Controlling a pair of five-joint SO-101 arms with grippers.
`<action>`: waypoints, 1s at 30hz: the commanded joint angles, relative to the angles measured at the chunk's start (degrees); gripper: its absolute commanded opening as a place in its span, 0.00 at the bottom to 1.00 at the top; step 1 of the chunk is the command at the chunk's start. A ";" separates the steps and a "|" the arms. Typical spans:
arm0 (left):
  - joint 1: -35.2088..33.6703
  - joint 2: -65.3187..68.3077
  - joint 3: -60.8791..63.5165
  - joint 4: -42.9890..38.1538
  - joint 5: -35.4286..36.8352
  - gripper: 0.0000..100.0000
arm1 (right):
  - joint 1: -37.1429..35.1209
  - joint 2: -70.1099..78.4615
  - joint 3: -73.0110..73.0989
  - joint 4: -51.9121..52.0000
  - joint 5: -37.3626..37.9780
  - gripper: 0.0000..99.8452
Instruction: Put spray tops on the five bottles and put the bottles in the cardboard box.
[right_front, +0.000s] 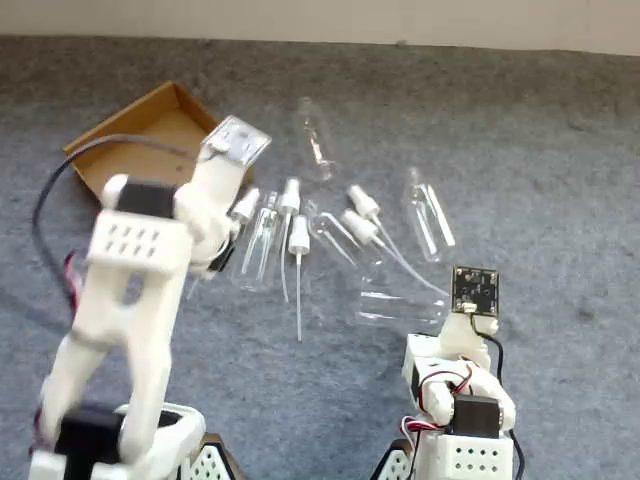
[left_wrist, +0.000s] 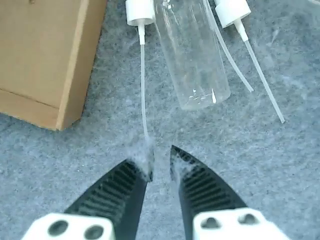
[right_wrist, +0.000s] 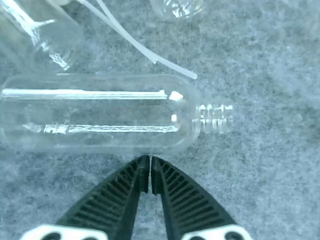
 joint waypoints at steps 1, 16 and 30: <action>1.54 12.53 -13.49 1.32 4.92 0.02 | 0.75 -0.66 6.46 0.13 -0.35 0.01; 6.55 34.59 -33.98 3.08 13.36 0.29 | 0.75 -0.66 6.46 0.13 -0.35 0.01; 4.53 50.95 -45.76 3.25 13.19 0.33 | 0.75 -0.66 6.46 0.13 -0.35 0.01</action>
